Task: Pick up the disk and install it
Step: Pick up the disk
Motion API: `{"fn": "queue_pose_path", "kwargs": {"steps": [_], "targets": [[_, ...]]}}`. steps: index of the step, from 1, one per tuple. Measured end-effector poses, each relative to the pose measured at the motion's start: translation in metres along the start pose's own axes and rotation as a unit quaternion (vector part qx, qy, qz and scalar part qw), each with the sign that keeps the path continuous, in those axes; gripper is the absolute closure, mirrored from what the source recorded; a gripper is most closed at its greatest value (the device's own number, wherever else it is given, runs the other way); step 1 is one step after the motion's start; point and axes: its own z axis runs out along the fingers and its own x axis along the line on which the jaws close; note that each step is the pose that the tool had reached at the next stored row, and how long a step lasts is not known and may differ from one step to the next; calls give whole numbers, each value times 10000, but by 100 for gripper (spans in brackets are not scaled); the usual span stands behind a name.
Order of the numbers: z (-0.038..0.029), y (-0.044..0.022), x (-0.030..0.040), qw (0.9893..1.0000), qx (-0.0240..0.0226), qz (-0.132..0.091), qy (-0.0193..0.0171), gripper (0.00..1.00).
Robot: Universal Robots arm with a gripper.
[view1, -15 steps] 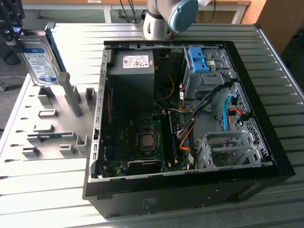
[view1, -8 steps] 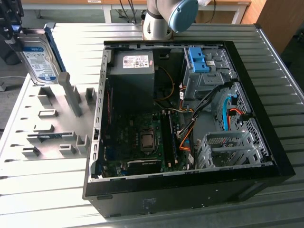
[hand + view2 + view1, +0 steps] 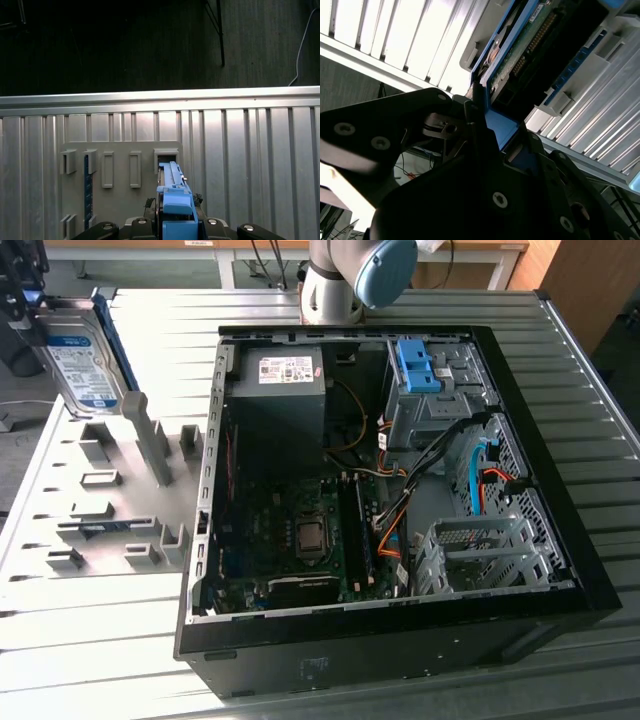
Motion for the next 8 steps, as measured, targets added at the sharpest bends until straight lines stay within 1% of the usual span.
{"fn": "queue_pose_path", "kwargs": {"steps": [8], "targets": [[-21, 1, 0, 10000, 0, 0, 0, 64]]}}
